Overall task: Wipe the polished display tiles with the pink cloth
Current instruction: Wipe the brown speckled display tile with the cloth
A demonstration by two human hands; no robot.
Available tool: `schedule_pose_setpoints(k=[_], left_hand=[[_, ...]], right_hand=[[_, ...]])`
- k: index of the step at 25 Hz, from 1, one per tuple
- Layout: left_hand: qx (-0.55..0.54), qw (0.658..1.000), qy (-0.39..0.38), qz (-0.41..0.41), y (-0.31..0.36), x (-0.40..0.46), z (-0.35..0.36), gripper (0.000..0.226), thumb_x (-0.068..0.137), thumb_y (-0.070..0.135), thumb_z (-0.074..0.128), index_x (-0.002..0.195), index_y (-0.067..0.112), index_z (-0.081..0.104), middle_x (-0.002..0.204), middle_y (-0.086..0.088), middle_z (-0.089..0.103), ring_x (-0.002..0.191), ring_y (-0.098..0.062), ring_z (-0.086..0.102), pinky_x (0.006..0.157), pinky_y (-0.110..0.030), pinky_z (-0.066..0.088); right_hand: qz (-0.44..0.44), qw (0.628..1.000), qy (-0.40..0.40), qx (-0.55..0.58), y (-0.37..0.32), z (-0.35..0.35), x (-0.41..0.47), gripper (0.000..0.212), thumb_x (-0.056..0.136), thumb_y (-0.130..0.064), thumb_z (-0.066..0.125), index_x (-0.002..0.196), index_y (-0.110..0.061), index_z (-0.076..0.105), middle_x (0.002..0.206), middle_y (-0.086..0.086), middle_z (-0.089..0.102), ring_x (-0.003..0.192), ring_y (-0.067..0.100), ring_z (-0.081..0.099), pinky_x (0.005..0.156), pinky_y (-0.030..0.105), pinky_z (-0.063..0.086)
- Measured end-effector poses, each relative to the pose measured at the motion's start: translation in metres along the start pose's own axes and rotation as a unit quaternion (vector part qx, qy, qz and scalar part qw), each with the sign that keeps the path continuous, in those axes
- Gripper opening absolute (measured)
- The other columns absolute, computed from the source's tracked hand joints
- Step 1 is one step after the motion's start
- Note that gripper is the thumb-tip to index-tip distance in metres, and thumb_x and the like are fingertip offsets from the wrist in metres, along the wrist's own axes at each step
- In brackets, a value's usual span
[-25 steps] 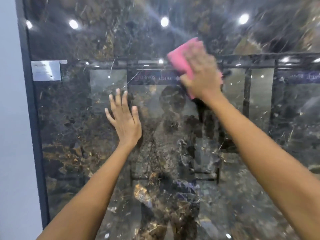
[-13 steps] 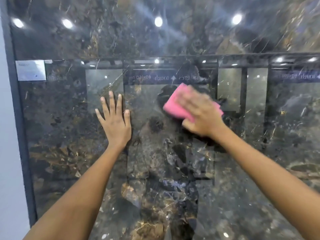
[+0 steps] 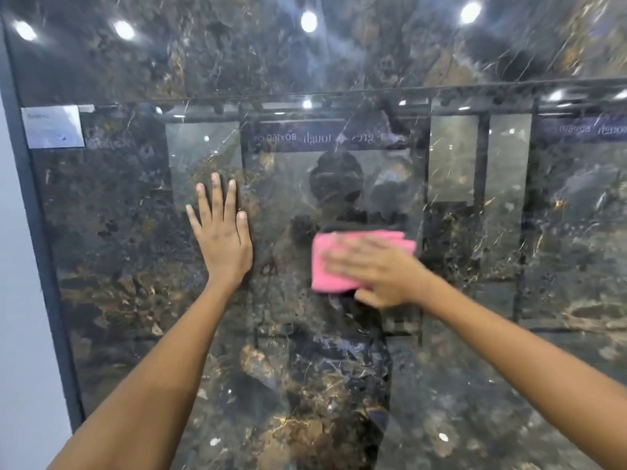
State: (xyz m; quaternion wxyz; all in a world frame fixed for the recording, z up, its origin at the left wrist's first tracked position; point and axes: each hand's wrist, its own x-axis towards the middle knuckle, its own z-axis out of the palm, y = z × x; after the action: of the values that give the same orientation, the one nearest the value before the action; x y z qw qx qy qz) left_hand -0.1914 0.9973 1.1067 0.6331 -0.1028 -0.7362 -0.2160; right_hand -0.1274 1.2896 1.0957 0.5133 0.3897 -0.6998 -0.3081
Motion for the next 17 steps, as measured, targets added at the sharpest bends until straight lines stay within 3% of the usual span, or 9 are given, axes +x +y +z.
schedule_pose_setpoints(k=[2, 5, 6, 7, 9, 11, 12, 15, 17], left_hand=[[-0.003, 1.000, 0.003, -0.008, 0.002, -0.002, 0.001, 0.052, 0.104, 0.029, 0.025, 0.155, 0.020, 0.023, 0.163, -0.004, 0.015, 0.150, -0.029, 0.006, 0.119, -0.047, -0.005], [-0.003, 1.000, 0.004, -0.011, 0.002, -0.003, 0.002, 0.051, 0.105, 0.028, 0.026, 0.155, 0.020, 0.022, 0.163, -0.004, 0.015, 0.150, -0.029, 0.006, 0.119, -0.045, -0.006], [-0.001, 1.000, 0.002, -0.011, 0.002, -0.002, 0.002, 0.051, 0.105, 0.028, 0.026, 0.155, 0.020, 0.022, 0.163, -0.005, 0.016, 0.150, -0.030, 0.007, 0.119, -0.045, -0.005], [-0.002, 1.000, -0.003, -0.012, 0.001, -0.001, 0.002, 0.051, 0.105, 0.028, 0.027, 0.155, 0.020, 0.022, 0.162, -0.005, 0.016, 0.150, -0.030, 0.007, 0.119, -0.046, -0.004], [-0.015, 1.000, -0.019, -0.014, 0.001, -0.008, 0.000, 0.051, 0.105, 0.028, 0.028, 0.155, 0.018, 0.022, 0.162, -0.007, 0.015, 0.150, -0.031, 0.007, 0.119, -0.048, -0.001], [-0.027, 0.999, -0.035, -0.009, -0.004, -0.031, -0.002, 0.052, 0.105, 0.028, 0.030, 0.155, 0.016, 0.022, 0.163, -0.007, 0.014, 0.150, -0.030, 0.006, 0.120, -0.049, 0.002], [-0.032, 0.998, -0.045, -0.004, -0.008, -0.048, -0.004, 0.053, 0.105, 0.028, 0.030, 0.155, 0.015, 0.022, 0.163, -0.006, 0.013, 0.150, -0.029, 0.006, 0.120, -0.048, 0.003], [-0.039, 0.996, -0.077, 0.005, -0.021, -0.113, -0.002, 0.054, 0.104, 0.031, 0.027, 0.155, 0.016, 0.017, 0.163, 0.000, 0.004, 0.151, -0.025, 0.001, 0.121, -0.044, 0.000], [-0.027, 0.995, -0.090, 0.008, -0.027, -0.145, 0.002, 0.054, 0.106, 0.035, 0.019, 0.156, 0.021, 0.008, 0.164, 0.005, -0.004, 0.151, -0.023, -0.004, 0.121, -0.042, -0.003]], right_hand=[[0.287, 0.953, 0.094, -0.003, 0.054, -0.015, -0.019, 0.069, 0.074, -0.028, 0.052, 0.142, -0.019, 0.044, 0.149, 0.008, 0.042, 0.140, 0.027, 0.032, 0.105, 0.042, 0.029], [0.643, 0.739, 0.201, 0.026, 0.051, -0.024, -0.004, 0.071, 0.078, -0.023, 0.051, 0.148, -0.022, 0.036, 0.157, 0.001, 0.027, 0.142, 0.023, 0.024, 0.107, 0.044, 0.029], [0.647, 0.734, 0.206, 0.036, 0.020, -0.015, 0.007, 0.075, 0.076, -0.022, 0.051, 0.149, -0.022, 0.033, 0.158, 0.002, 0.023, 0.140, 0.024, 0.024, 0.108, 0.046, 0.029], [0.577, 0.795, 0.183, 0.050, -0.022, -0.001, 0.012, 0.080, 0.072, -0.020, 0.055, 0.148, -0.020, 0.031, 0.158, 0.004, 0.019, 0.140, 0.026, 0.023, 0.110, 0.046, 0.027], [0.265, 0.960, 0.047, 0.076, -0.118, 0.028, 0.002, 0.087, 0.066, -0.022, 0.068, 0.146, -0.018, 0.033, 0.159, 0.001, 0.016, 0.146, 0.026, 0.014, 0.118, 0.041, 0.015], [0.023, 0.996, -0.070, 0.055, -0.173, 0.034, -0.025, 0.085, 0.065, -0.035, 0.076, 0.143, -0.024, 0.044, 0.154, -0.006, 0.031, 0.146, 0.022, 0.012, 0.118, 0.039, 0.022], [-0.008, 0.995, -0.086, 0.058, -0.167, 0.030, -0.035, 0.082, 0.064, -0.039, 0.076, 0.140, -0.026, 0.048, 0.150, -0.006, 0.039, 0.143, 0.020, 0.019, 0.115, 0.039, 0.028], [0.206, 0.978, 0.019, 0.040, -0.071, 0.009, -0.023, 0.073, 0.071, -0.028, 0.062, 0.142, -0.021, 0.043, 0.149, 0.006, 0.041, 0.138, 0.025, 0.029, 0.108, 0.041, 0.029], [0.462, 0.878, 0.124, 0.027, 0.012, -0.019, 0.009, 0.071, 0.075, -0.023, 0.056, 0.144, -0.020, 0.040, 0.151, 0.009, 0.038, 0.139, 0.026, 0.028, 0.100, 0.036, 0.027]])
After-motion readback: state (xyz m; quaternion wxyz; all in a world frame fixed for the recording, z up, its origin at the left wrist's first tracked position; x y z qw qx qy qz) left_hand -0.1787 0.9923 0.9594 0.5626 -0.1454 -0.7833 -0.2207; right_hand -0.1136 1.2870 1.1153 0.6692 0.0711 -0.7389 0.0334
